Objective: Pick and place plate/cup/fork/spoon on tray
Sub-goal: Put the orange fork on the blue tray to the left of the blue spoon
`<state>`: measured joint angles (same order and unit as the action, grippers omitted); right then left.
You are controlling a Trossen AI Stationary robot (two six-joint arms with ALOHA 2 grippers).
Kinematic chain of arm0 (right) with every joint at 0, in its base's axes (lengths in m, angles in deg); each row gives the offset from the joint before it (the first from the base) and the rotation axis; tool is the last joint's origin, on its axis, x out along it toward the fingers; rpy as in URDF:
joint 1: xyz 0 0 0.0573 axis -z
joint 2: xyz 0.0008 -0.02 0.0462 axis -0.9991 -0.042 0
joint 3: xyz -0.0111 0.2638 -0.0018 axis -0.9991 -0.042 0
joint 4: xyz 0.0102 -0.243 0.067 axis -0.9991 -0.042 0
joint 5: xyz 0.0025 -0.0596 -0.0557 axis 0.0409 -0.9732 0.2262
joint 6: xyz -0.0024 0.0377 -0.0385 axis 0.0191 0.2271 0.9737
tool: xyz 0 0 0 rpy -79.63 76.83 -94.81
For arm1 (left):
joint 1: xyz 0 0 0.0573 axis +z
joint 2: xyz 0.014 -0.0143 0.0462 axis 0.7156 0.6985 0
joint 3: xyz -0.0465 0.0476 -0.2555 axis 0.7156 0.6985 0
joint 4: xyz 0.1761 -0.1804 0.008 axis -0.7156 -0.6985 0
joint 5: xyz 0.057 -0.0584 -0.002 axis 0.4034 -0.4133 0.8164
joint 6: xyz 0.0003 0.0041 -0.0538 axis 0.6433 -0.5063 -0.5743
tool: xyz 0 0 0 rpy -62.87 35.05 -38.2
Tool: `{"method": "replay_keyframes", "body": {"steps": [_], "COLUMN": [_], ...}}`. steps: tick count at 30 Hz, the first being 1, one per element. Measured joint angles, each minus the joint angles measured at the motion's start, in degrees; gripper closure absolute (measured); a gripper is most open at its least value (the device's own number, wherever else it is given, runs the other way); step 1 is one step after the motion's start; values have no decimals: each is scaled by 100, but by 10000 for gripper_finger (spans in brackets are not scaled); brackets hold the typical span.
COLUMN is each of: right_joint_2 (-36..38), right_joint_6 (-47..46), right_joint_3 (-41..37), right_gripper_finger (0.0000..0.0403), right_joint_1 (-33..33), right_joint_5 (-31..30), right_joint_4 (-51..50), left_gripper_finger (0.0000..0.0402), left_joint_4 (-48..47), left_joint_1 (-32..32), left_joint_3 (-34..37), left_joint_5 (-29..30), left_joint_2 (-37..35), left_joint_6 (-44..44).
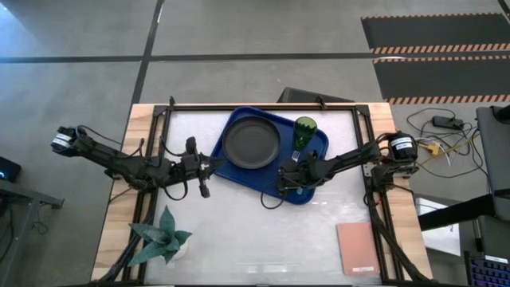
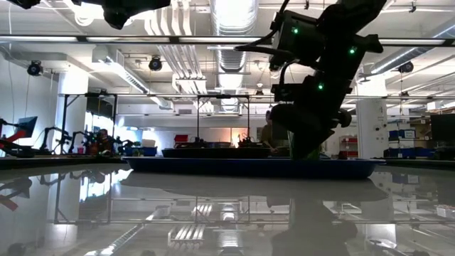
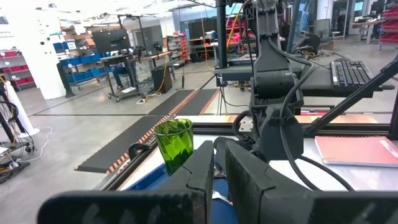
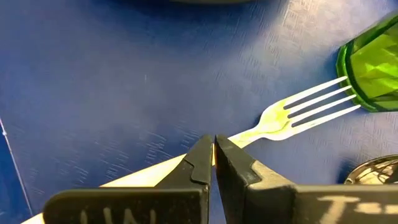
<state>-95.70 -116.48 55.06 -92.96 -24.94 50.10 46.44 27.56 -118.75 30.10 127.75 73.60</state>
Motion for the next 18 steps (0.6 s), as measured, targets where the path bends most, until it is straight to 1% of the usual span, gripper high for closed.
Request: {"method": "replay_keyframes", "body": {"steps": [8,18], "right_joint_2": [-6,-3], "right_joint_6": [-2,60], "right_joint_3": [-8,-1], "right_gripper_finger": [394,394], "right_joint_1": [-2,-52], "right_joint_5": [133,88], "right_joint_4": [-173,-295], "left_gripper_finger": [378,378], "left_joint_4": [-13,-11], "left_joint_1": [-2,-2], "left_joint_3": [0,0], "left_joint_5": [0,0], "left_joint_2": [0,0], "left_joint_6": [0,0]}}
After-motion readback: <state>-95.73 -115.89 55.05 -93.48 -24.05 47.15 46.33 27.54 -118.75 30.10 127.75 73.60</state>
